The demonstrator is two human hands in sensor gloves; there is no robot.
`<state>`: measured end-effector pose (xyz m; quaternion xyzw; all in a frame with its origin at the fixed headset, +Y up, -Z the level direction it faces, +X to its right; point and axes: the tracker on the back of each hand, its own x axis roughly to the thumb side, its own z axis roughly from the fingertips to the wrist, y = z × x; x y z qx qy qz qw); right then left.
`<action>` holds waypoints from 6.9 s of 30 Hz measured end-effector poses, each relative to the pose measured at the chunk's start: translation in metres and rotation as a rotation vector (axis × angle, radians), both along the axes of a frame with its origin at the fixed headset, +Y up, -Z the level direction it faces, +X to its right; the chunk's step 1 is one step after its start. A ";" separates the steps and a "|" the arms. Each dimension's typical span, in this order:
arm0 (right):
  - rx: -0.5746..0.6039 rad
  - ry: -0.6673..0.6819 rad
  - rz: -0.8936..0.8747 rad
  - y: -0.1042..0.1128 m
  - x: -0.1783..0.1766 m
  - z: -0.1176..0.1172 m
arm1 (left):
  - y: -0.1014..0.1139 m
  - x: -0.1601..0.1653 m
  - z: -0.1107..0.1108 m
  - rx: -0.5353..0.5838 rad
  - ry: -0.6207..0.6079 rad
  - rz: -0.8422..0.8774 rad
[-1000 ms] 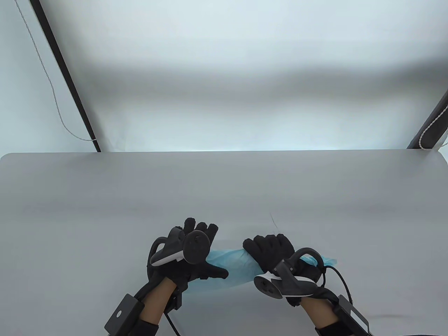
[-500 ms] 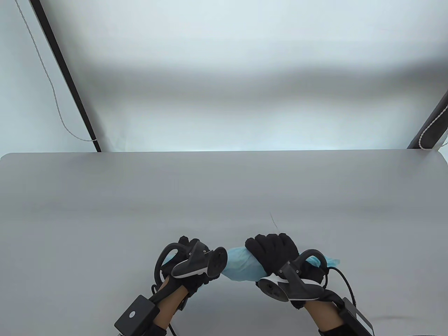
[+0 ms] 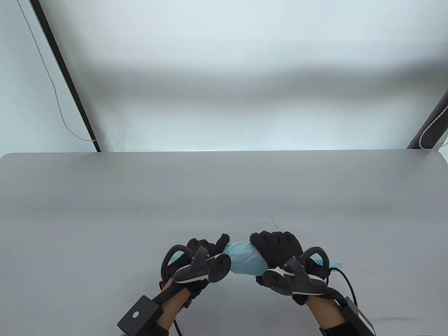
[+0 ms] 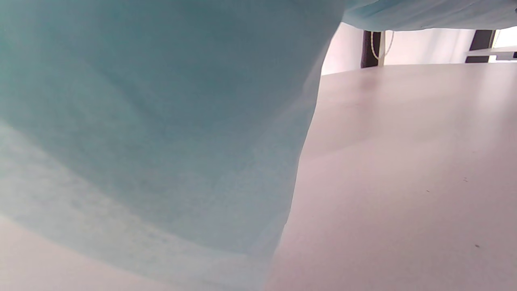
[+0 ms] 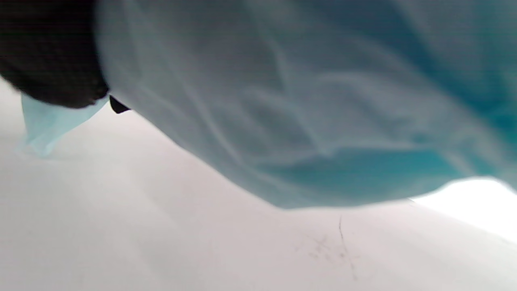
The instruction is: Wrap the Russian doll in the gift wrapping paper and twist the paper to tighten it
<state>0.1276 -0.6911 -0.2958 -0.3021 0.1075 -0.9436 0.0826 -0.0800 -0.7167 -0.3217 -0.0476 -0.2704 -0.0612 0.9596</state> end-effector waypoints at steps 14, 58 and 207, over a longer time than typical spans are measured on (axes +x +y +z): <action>0.069 -0.015 0.052 0.003 0.011 -0.006 | 0.007 -0.025 -0.008 -0.638 -0.135 0.378; 0.072 -0.014 0.029 0.004 0.025 -0.012 | 0.001 -0.018 -0.010 -0.478 -0.062 0.348; -0.001 0.015 0.005 0.004 0.017 -0.010 | -0.004 -0.045 -0.033 -0.782 0.067 0.756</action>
